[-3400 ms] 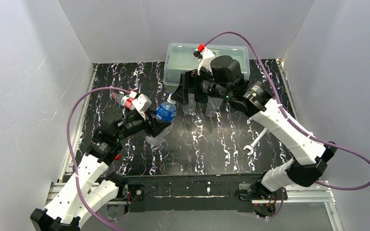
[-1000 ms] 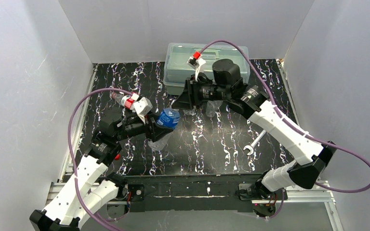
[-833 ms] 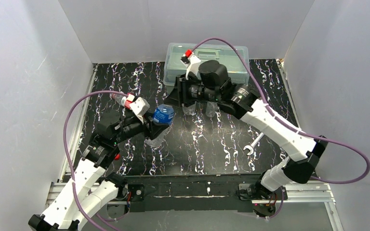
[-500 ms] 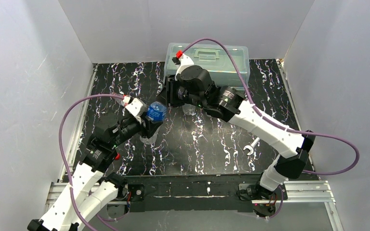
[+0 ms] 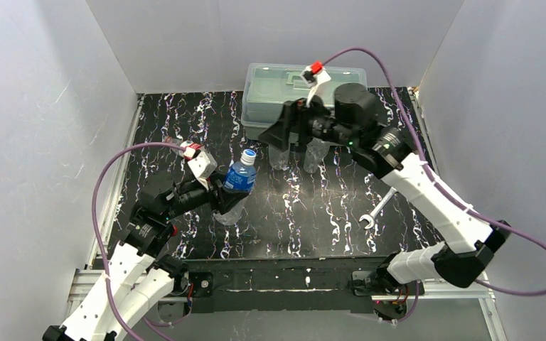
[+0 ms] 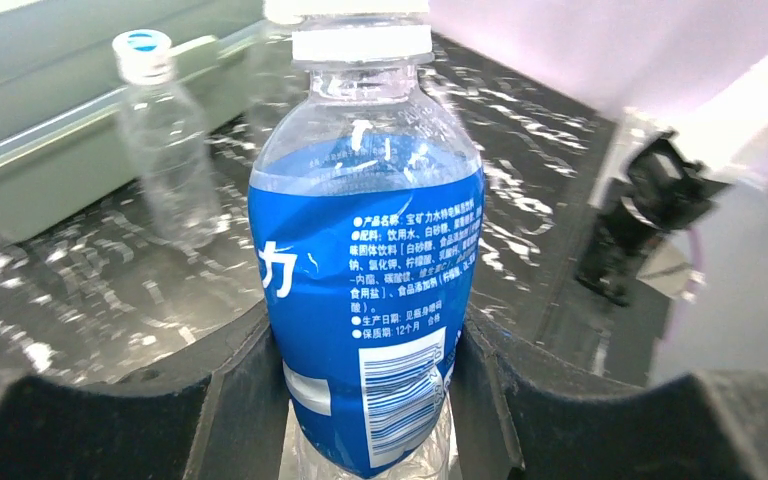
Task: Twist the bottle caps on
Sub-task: Screw the bottle cap onto the plastic bottle.
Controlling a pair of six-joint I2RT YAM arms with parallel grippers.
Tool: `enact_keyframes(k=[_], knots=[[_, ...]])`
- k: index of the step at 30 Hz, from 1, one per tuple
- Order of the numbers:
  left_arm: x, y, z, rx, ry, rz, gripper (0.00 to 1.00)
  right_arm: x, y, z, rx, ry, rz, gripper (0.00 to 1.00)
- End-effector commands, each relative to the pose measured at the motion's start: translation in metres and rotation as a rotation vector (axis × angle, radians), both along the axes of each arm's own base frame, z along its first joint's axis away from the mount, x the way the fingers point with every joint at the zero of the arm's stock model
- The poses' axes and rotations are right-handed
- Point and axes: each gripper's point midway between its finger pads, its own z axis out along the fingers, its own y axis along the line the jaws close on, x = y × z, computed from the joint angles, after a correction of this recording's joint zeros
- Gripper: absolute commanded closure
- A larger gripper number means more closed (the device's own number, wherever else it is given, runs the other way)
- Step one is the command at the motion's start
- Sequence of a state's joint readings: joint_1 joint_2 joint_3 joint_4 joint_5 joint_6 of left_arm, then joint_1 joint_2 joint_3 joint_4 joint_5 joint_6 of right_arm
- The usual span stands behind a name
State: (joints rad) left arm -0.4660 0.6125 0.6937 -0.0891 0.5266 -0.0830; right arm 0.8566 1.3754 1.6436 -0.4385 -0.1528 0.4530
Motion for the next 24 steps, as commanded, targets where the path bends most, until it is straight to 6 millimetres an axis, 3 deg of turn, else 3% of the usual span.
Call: enact_keyframes(k=[1, 7, 10, 14, 24], knots=[[-0.038, -0.027, 0.027, -0.107, 0.005, -0.283, 1.00, -0.042, -0.005, 0.036, 0.165, -0.164, 0.347, 0.02], [-0.052, -0.038, 0.031, -0.131, 0.079, -0.419, 1.00, -0.068, -0.003, 0.038, 0.244, -0.183, 0.501, 0.02], [-0.052, -0.039, 0.034, -0.136, 0.079, -0.429, 1.00, -0.070, 0.000, 0.034, 0.265, -0.177, 0.510, 0.05], [-0.052, -0.040, 0.035, -0.138, 0.080, -0.433, 1.00, -0.070, 0.004, 0.026, 0.264, -0.167, 0.499, 0.17], [-0.048, -0.039, 0.036, -0.137, 0.072, -0.408, 1.00, -0.071, 0.009, 0.011, 0.235, -0.145, 0.504, 0.30]])
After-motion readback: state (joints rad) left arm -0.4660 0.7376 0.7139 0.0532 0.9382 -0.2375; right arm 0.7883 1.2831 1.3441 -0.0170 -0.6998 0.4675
